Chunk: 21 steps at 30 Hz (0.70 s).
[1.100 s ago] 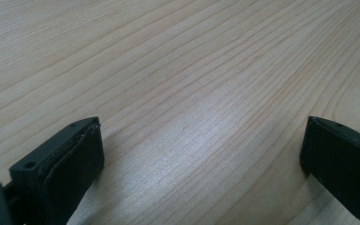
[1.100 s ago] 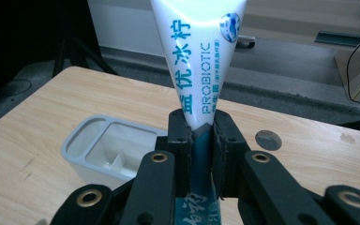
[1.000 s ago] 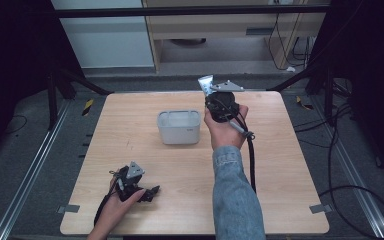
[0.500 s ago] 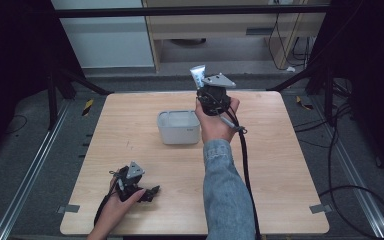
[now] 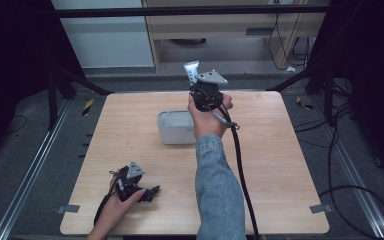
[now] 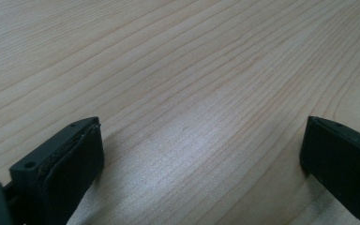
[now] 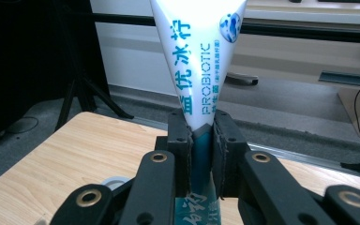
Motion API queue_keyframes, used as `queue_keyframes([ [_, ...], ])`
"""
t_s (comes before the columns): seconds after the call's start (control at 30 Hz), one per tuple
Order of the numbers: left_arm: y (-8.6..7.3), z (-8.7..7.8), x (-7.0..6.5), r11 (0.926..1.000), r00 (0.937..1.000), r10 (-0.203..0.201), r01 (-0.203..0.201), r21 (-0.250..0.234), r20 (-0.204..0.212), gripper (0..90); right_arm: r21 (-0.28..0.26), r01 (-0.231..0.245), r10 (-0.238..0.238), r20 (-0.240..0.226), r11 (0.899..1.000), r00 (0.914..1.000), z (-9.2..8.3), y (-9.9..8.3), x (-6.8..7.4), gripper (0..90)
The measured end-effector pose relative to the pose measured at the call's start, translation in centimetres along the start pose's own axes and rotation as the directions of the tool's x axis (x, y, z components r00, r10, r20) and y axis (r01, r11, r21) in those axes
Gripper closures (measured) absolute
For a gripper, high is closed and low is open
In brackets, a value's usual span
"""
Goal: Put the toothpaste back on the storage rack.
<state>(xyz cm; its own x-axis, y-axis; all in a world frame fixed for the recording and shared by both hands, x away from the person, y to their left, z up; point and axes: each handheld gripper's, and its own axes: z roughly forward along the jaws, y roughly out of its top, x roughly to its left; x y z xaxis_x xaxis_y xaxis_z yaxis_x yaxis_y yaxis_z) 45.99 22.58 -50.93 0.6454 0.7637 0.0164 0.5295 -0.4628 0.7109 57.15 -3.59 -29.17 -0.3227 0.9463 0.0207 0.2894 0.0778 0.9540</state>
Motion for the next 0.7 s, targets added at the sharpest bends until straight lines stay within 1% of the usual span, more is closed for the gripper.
queue_keyframes([
  [0.1, 0.0, 0.0, 0.0, 1.0000, 1.0000, 0.001, -0.001, 0.000, 0.001, 0.0, -0.005, 0.000, 0.000, 0.001, 1.000, 1.0000, 0.3, 0.1, 0.2, 79.6],
  [0.27, 0.0, 0.0, 0.0, 1.0000, 1.0000, 0.001, -0.001, -0.001, 0.000, 0.0, -0.019, 0.002, -0.002, -0.010, 1.000, 0.9999, 0.6, 0.5, 0.7, 79.6],
  [0.33, 0.0, 0.0, 0.0, 1.0000, 1.0000, 0.001, -0.001, 0.000, 0.001, 0.0, -0.020, 0.011, -0.011, -0.021, 1.000, 0.9997, 1.0, 0.8, 1.3, 79.6],
  [0.4, 0.0, 0.0, 0.0, 1.0000, 1.0000, 0.001, -0.001, 0.000, 0.001, 0.0, -0.019, 0.013, -0.014, -0.023, 1.000, 0.9996, 1.1, 0.8, 1.5, 79.6],
  [0.43, 0.0, 0.0, 0.0, 1.0000, 1.0000, 0.001, -0.001, 0.000, 0.001, 0.0, -0.021, 0.017, -0.017, -0.025, 1.000, 0.9995, 1.4, 0.8, 1.8, 79.6],
  [0.57, 0.0, 0.0, 0.0, 1.0000, 1.0000, 0.003, -0.003, 0.001, 0.002, 0.0, -0.023, 0.015, -0.016, -0.031, 1.000, 0.9994, 2.0, 0.8, 2.2, 79.6],
  [0.7, 0.0, 0.0, 0.0, 1.0000, 1.0000, 0.003, -0.003, 0.001, 0.004, 0.0, -0.021, 0.006, -0.007, -0.036, 1.000, 0.9993, 2.3, 0.8, 2.4, 79.6],
])
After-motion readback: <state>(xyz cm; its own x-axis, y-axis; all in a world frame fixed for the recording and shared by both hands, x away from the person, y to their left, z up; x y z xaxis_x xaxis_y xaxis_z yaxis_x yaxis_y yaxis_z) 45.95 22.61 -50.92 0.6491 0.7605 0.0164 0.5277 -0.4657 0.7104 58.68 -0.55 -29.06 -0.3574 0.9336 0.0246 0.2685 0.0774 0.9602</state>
